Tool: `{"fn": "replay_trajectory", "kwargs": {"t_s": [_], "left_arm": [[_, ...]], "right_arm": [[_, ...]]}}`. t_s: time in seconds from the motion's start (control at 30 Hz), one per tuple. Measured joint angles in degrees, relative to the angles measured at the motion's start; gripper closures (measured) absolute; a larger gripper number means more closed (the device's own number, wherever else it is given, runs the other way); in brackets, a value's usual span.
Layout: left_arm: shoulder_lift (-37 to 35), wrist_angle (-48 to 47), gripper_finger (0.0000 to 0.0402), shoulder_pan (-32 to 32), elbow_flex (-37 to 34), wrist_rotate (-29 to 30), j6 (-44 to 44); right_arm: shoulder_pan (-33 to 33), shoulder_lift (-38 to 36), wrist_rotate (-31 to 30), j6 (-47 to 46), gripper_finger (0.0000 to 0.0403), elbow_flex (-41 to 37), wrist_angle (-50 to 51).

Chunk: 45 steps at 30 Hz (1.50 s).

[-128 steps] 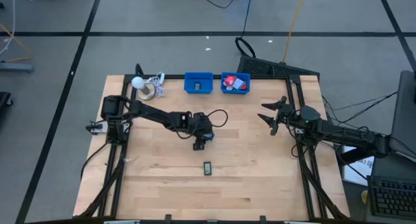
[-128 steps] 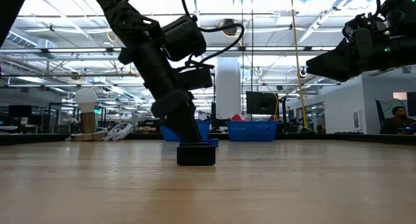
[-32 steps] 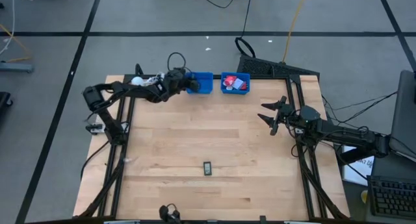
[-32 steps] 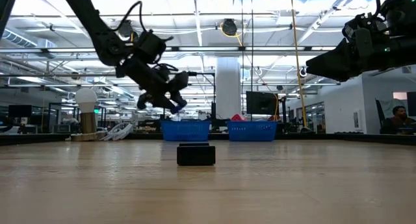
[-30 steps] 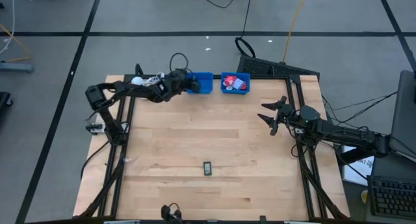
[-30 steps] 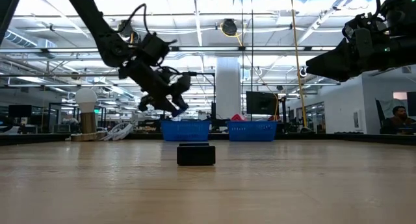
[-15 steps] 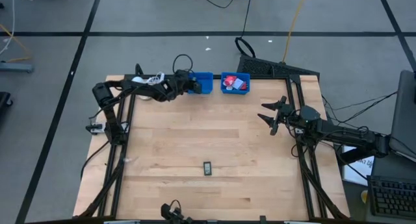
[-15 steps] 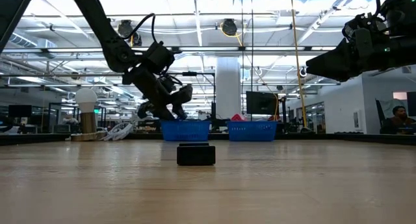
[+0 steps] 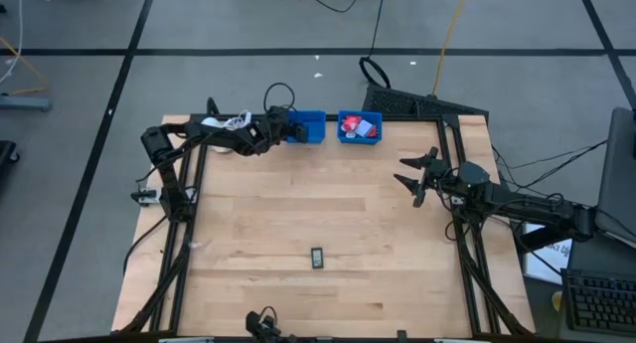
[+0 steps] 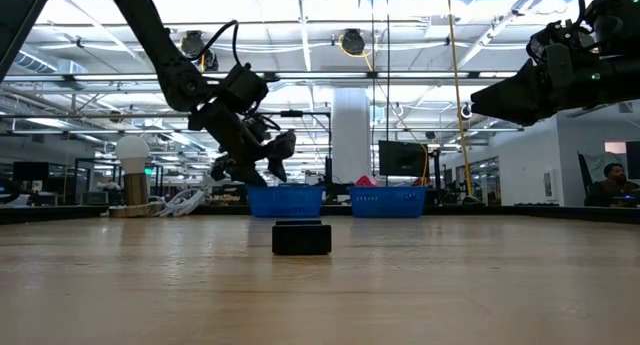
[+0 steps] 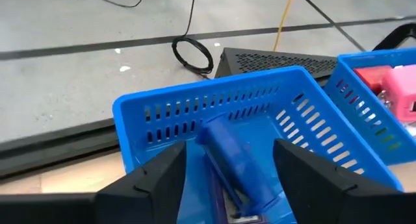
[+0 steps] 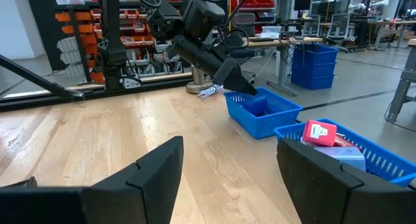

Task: Pick & Place Office items
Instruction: Put the black digital timer into the left blue bin

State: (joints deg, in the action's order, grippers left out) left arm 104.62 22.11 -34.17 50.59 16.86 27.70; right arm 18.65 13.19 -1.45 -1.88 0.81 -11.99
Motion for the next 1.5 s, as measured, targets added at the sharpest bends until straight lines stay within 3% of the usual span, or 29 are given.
{"fn": "replay_trajectory", "kwargs": {"t_s": [0.13, 0.43, 0.63, 0.8, 0.93, 1.07, 1.23, 1.5], "left_arm": [[-1.17, -0.19, 0.0166, -0.02, -0.02, -3.69, -4.80], [-9.81, 0.19, 0.0165, 3.86, -0.02, -22.64, -8.65], [-14.41, 0.07, 0.0165, 11.64, -0.02, -36.63, -9.44], [-15.50, 0.21, 0.0165, 21.65, -0.02, -42.33, -11.90], [-15.37, -1.86, 0.0165, 31.91, -0.02, -39.08, -16.89], [-14.95, -10.80, 0.0164, 41.57, 0.83, -25.19, -19.03], [-13.56, -23.85, 0.0163, 49.83, 4.51, -9.27, -13.20], [-7.89, -22.42, 0.0114, 57.13, 5.29, -3.36, -10.58]], "right_arm": [[0.00, 0.00, 0.00, 0.01, 0.0165, 0.01, 0.00], [0.00, 0.00, 0.00, -0.01, 0.0165, -0.01, 0.00], [0.00, 0.00, 0.00, 0.01, 0.0165, 0.01, 0.00], [0.00, 0.02, 0.00, -0.01, 0.0165, 0.01, 0.00], [0.00, 0.02, 0.00, 0.00, 0.0165, 0.00, 0.00], [0.00, 0.02, 0.01, 0.00, 0.0165, 0.01, 0.01], [0.00, 0.02, 0.00, 0.01, 0.0165, 0.01, 0.02], [0.00, 0.39, 0.02, 0.01, 0.0165, -0.01, -0.09]]}}
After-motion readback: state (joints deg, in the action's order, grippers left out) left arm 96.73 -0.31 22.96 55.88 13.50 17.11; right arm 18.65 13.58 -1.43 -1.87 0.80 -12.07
